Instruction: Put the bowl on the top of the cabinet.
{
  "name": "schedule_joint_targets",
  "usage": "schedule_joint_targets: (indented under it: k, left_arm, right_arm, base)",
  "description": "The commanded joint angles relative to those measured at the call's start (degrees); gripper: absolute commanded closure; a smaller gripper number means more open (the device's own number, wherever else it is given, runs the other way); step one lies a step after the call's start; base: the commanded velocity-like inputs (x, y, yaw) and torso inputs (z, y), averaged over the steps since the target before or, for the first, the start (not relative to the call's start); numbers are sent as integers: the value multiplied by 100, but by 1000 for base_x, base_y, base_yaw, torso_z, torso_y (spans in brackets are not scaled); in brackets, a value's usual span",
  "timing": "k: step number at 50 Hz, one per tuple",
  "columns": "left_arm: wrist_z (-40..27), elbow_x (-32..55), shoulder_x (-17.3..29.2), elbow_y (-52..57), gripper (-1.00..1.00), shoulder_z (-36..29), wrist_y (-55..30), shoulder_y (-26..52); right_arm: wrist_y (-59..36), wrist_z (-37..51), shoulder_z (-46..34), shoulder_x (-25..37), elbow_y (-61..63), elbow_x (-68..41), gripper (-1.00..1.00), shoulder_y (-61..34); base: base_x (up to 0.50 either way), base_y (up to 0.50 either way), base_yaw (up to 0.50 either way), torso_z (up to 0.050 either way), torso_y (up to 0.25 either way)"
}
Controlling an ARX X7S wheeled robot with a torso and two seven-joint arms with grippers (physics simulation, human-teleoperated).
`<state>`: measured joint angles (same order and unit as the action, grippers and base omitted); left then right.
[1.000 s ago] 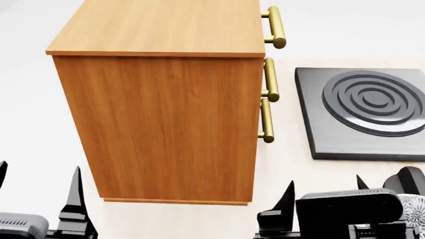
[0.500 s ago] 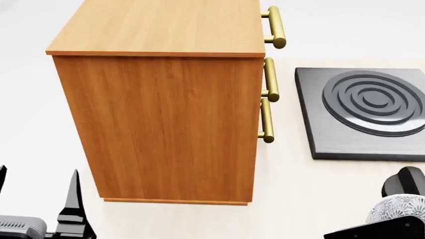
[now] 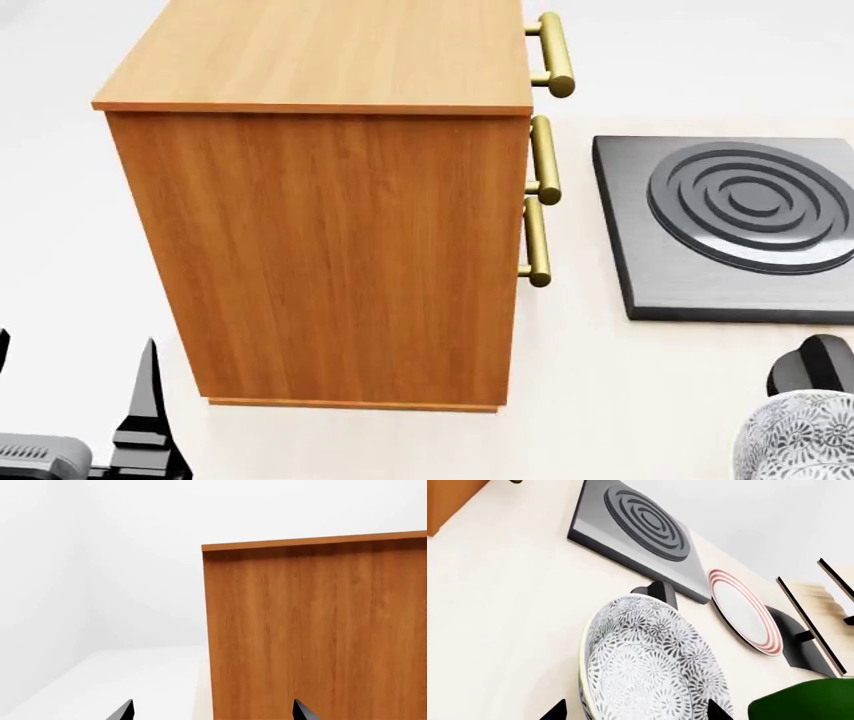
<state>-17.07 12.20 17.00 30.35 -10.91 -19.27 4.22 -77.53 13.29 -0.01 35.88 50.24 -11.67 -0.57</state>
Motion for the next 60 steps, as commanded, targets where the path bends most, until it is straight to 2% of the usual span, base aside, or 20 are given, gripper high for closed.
schedule_joint_targets:
  k: [1,60]
  left_arm:
    - [-37,29,22,68,-100,-17,-36,-10]
    - [-148,83,113,60,-100,-134,41,-2]
  right_arm:
    - [49,15,11,40,51,-3,-100,132]
    - [694,82,-246,-17,-813,42,-100,116]
  base:
    - [0,0,0,0,0]
    - [0,0,0,0,0]
